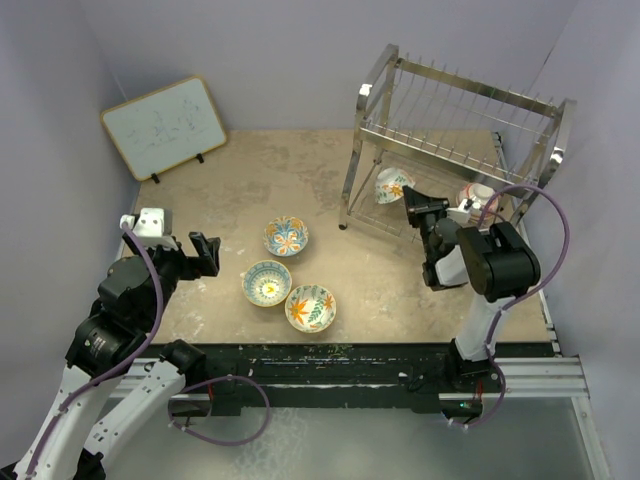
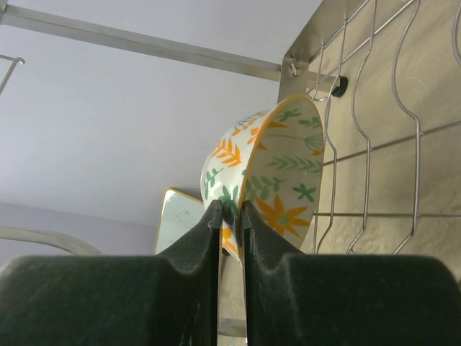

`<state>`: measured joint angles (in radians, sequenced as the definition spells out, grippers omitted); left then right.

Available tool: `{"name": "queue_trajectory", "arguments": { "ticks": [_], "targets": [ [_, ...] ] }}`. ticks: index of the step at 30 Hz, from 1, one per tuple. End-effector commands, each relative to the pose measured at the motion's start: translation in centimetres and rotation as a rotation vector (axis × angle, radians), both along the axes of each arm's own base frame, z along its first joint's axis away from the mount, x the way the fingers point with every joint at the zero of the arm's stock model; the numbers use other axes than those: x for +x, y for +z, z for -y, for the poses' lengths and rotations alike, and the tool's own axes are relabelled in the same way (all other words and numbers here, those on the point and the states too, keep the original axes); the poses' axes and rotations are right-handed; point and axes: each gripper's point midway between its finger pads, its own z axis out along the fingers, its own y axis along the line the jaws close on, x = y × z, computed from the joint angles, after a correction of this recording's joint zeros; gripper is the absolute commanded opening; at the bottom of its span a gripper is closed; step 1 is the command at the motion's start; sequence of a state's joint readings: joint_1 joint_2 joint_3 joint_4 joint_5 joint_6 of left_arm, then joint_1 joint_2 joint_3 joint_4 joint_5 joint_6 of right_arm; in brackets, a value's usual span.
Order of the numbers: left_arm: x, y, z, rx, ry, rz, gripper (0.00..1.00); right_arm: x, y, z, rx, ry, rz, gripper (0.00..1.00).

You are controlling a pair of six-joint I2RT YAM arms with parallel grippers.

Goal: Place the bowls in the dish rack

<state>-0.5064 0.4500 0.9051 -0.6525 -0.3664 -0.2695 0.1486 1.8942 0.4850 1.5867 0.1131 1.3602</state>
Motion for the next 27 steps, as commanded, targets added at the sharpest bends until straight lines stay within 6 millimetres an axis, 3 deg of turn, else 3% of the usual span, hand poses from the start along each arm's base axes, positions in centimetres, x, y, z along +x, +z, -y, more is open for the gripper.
{"name": "queue_trajectory", "arguments": {
  "ticks": [1,7,17,27],
  "targets": [
    [0.4,1.0,0.6,-0.026,-0.016,0.034,0.99,-0.7,-2.7,1.5,-0.062,-0.071,-0.124,0.15],
    [0.3,1.0,0.5,-0.028,-0.015,0.036,0.99,-1.4,-2.5,2.5,-0.081,-0.119,-0.164,0.16],
    [0.3,1.0,0.7,-0.033,-0.024,0.040,0.99,-2.0,-2.7,3.0,-0.115,-0.133,-0.240,0.38],
    [0.0,1.1,0.7,-0.047,-0.030,0.047,0.99,-3.0,-1.0,4.2,-0.216,-0.173,-0.335,0.51]
  ]
}}
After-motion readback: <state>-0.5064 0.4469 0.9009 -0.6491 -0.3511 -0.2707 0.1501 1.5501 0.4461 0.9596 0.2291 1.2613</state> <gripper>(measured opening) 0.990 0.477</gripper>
